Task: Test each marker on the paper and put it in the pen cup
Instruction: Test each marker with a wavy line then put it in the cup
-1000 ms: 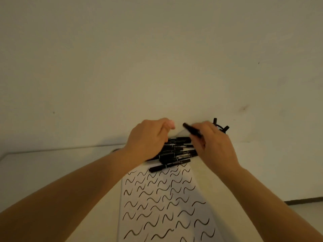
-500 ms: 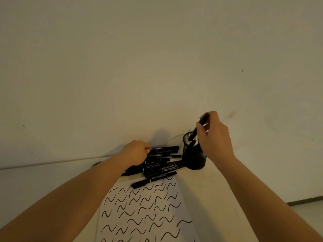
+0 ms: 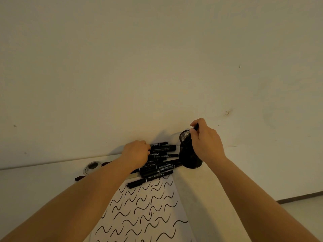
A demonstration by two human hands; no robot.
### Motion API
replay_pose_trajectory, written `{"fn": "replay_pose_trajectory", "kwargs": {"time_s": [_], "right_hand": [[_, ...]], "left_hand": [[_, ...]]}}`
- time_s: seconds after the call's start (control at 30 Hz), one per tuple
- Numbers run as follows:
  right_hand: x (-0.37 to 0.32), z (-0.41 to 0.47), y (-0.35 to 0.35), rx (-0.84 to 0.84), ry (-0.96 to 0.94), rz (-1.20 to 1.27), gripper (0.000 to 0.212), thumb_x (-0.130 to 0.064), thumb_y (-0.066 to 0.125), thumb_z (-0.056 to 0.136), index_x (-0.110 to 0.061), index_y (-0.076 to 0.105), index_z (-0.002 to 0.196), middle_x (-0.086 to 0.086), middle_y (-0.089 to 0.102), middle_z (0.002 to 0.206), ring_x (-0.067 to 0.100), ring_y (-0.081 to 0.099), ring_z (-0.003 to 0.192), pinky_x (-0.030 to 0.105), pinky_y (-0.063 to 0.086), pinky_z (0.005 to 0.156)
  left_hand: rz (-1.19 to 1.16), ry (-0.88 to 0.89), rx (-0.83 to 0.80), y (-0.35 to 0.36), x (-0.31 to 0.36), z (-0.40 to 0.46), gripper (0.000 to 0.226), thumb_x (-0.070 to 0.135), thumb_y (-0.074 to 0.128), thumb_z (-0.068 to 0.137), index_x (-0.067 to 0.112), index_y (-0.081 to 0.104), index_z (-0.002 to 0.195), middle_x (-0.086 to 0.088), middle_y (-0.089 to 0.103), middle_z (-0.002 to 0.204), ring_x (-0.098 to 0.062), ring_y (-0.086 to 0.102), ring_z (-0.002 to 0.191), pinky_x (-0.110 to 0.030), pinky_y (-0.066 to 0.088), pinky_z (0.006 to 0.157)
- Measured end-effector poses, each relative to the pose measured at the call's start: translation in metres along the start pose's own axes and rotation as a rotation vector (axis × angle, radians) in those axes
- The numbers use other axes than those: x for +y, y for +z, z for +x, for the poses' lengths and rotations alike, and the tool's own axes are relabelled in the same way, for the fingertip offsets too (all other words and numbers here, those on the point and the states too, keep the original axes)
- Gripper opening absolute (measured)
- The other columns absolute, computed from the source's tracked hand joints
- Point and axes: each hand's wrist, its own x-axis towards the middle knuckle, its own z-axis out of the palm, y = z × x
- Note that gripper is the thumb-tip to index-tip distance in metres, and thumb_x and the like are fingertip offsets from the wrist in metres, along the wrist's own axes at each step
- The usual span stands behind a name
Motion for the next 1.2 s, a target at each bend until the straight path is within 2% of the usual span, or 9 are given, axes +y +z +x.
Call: {"fn": "replay_pose_trajectory", "kwargs": {"time_s": [0.17, 0.4, 0.47, 0.57, 0.67, 0.73, 0.9, 1.0, 1.2], "right_hand": [[0.004, 0.002, 0.006, -0.082, 0.011, -0.104, 0.016, -0.024, 0.037, 0.096, -0.017, 0.048, 0.105, 0.007, 0.056, 0.089, 0.023, 0.051, 0.079, 0.031, 0.036, 0.061], [0.006, 0.000, 0.011, -0.091, -0.050, -0.210, 0.019, -0.024, 0.037, 0.096, -0.013, 0.052, 0.101, -0.013, 0.032, 0.066, 0.019, 0.041, 0.074, 0.032, 0.038, 0.059], [0.006, 0.000, 0.012, -0.100, -0.059, -0.236, 0.019, -0.024, 0.036, 0.095, -0.013, 0.052, 0.098, -0.009, 0.043, 0.068, 0.021, 0.044, 0.078, 0.032, 0.037, 0.059], [0.008, 0.001, 0.014, -0.131, -0.077, -0.302, 0.022, -0.025, 0.034, 0.096, -0.013, 0.052, 0.098, 0.002, 0.061, 0.090, 0.022, 0.046, 0.091, 0.033, 0.039, 0.064], [0.009, 0.001, 0.016, -0.152, -0.129, -0.413, 0.028, -0.028, 0.033, 0.096, -0.014, 0.056, 0.102, 0.003, 0.063, 0.101, 0.023, 0.046, 0.099, 0.034, 0.041, 0.074], [0.010, 0.001, 0.017, -0.150, -0.143, -0.447, 0.030, -0.029, 0.032, 0.096, -0.014, 0.057, 0.102, 0.003, 0.063, 0.102, 0.023, 0.047, 0.099, 0.033, 0.040, 0.074], [0.012, 0.002, 0.020, -0.095, -0.155, -0.549, 0.032, -0.034, 0.030, 0.095, -0.017, 0.056, 0.103, 0.002, 0.063, 0.101, 0.024, 0.048, 0.097, 0.034, 0.033, 0.076], [0.013, 0.001, 0.022, -0.038, -0.160, -0.634, 0.033, -0.034, 0.027, 0.096, -0.018, 0.052, 0.112, 0.002, 0.060, 0.105, 0.025, 0.047, 0.100, 0.036, 0.030, 0.082], [0.011, 0.000, 0.020, -0.050, -0.128, -0.569, 0.038, -0.035, 0.031, 0.095, -0.021, 0.046, 0.126, 0.003, 0.057, 0.120, 0.025, 0.045, 0.112, 0.038, 0.028, 0.097]], "left_hand": [[-0.045, -0.065, -0.025, 0.002, 0.004, 0.005, 0.033, 0.033, 0.040, 0.096, 0.012, 0.061, 0.107, -0.001, 0.048, 0.097, -0.022, 0.053, 0.095, -0.028, 0.035, 0.067], [-0.113, -0.109, -0.046, 0.001, 0.006, 0.006, 0.029, 0.035, 0.047, 0.093, 0.014, 0.057, 0.110, -0.006, 0.054, 0.110, -0.022, 0.052, 0.098, -0.029, 0.038, 0.072], [-0.131, -0.120, -0.098, -0.004, 0.006, 0.006, 0.028, 0.035, 0.048, 0.092, 0.015, 0.056, 0.110, -0.007, 0.056, 0.110, -0.022, 0.053, 0.098, -0.030, 0.041, 0.076], [-0.170, -0.139, -0.156, -0.009, 0.006, 0.005, 0.026, 0.033, 0.050, 0.092, 0.015, 0.055, 0.110, -0.007, 0.059, 0.110, -0.022, 0.054, 0.098, -0.031, 0.043, 0.078], [-0.199, -0.146, -0.168, -0.010, 0.005, 0.004, 0.029, 0.033, 0.051, 0.091, 0.015, 0.053, 0.114, -0.008, 0.057, 0.113, -0.023, 0.053, 0.101, -0.031, 0.043, 0.081], [-0.197, -0.138, -0.170, -0.010, 0.004, 0.003, 0.032, 0.033, 0.051, 0.091, 0.016, 0.053, 0.118, -0.008, 0.056, 0.115, -0.023, 0.053, 0.102, -0.032, 0.044, 0.083], [-0.176, -0.108, -0.079, -0.005, -0.001, -0.003, 0.030, 0.034, 0.049, 0.092, 0.017, 0.058, 0.115, -0.006, 0.056, 0.111, -0.022, 0.053, 0.097, -0.031, 0.041, 0.075], [-0.184, -0.109, 0.008, -0.005, -0.007, -0.009, 0.027, 0.035, 0.046, 0.093, 0.018, 0.057, 0.111, -0.005, 0.054, 0.109, -0.021, 0.052, 0.095, -0.029, 0.038, 0.071], [-0.265, -0.089, 0.111, -0.017, -0.012, -0.028, 0.028, 0.037, 0.043, 0.094, 0.019, 0.057, 0.109, -0.002, 0.059, 0.105, -0.019, 0.053, 0.092, -0.030, 0.038, 0.070]]}}
